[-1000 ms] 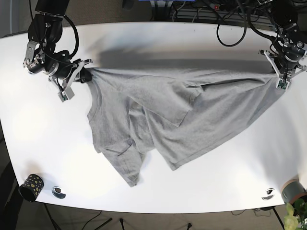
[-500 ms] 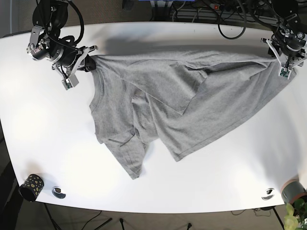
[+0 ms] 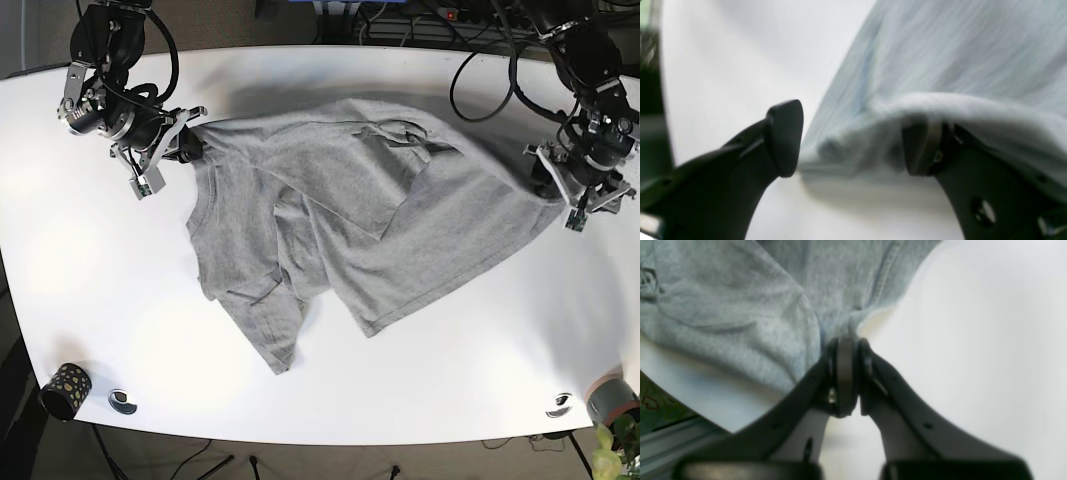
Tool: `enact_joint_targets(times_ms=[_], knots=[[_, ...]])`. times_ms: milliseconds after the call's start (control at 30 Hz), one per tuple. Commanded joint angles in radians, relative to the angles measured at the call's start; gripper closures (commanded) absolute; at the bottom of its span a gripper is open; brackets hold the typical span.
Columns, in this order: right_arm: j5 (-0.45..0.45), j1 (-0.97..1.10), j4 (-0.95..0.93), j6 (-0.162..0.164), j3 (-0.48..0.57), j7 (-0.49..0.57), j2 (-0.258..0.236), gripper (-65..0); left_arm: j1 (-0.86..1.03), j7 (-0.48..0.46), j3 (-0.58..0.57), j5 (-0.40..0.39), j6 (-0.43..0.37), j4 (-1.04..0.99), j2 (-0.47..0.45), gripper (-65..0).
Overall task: Fold the T-shirt properly
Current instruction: 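Release the left gripper and move it over the shirt's middle, then lower the left gripper and pinch the grey shirt's fabric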
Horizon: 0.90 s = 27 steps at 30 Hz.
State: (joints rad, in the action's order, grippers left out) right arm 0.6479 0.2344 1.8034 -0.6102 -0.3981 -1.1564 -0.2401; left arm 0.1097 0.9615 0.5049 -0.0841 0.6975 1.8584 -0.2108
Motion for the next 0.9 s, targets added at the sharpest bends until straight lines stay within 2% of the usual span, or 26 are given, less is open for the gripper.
enact_joint_targets(times_ms=[0,67,233,367,500,700,867], knots=[[0.01,-0.016,0.014,-0.001,-0.006,0.014,-0.012,0.0,-0.037,0.06,-0.041,-0.081,0.001,0.014,-0.037,-42.1],[0.01,-0.02,0.014,-0.001,-0.006,0.014,-0.012,0.0,-0.075,0.113,-0.074,-0.167,0.001,0.014,-0.045,-42.1],[0.01,-0.036,0.012,-0.001,-0.008,0.014,-0.012,0.0,-0.149,0.213,-0.137,-0.29,0.001,0.014,-0.045,-42.1],[0.01,-0.039,0.012,-0.001,-0.008,0.014,-0.012,0.0,-0.219,0.212,-0.191,-0.253,0.001,-0.027,-0.025,-42.1],[0.01,-0.04,0.012,-0.001,-0.009,0.014,-0.012,0.0,-0.334,0.198,-0.219,-0.193,0.001,-0.179,0.023,-42.1],[0.01,-0.04,0.012,-0.001,-0.009,0.014,-0.012,0.0,-0.535,-0.019,-0.286,-0.119,0.001,-0.584,0.058,-42.1],[0.01,-0.04,0.011,-0.001,-0.005,0.014,-0.011,0.0,-0.69,-0.155,-0.334,-0.113,0.001,-0.882,0.061,-42.1]])
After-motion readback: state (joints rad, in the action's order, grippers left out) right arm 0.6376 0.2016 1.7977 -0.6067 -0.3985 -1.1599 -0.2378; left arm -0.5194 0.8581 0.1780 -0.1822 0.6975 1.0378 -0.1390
